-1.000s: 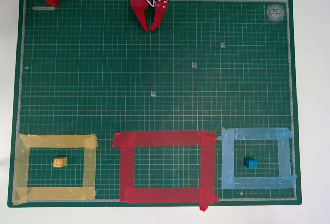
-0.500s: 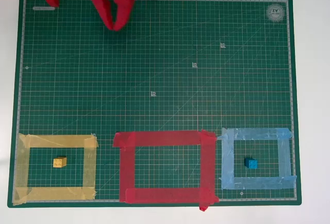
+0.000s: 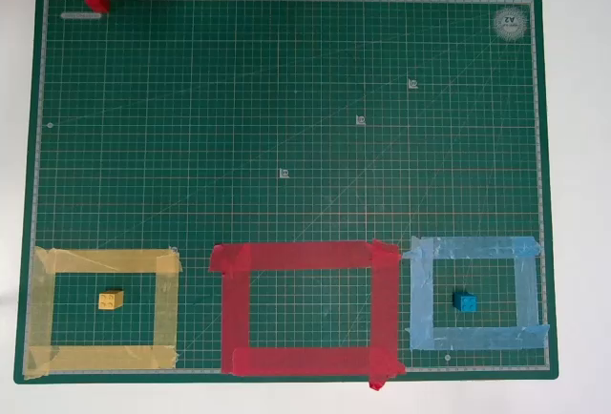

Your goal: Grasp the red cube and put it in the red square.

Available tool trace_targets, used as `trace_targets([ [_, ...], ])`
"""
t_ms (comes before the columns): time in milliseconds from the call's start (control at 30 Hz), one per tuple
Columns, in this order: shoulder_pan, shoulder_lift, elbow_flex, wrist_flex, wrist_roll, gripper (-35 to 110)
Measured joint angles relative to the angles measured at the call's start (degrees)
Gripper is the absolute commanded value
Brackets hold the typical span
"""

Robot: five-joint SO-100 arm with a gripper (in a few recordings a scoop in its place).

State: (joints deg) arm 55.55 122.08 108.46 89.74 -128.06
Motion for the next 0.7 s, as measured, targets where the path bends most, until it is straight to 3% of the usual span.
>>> trace_targets([
  [200,2.37,-7.47,0.88,-3.96,-18.37,0],
  [467,2.72,-18.63,3.87,-17.84,-25.49,0],
  [567,3.60,-23.91,-0.18,-15.29,-26.02,0],
  [700,5.27,-31.82,-13.97,-2.20,-26.02,0],
])
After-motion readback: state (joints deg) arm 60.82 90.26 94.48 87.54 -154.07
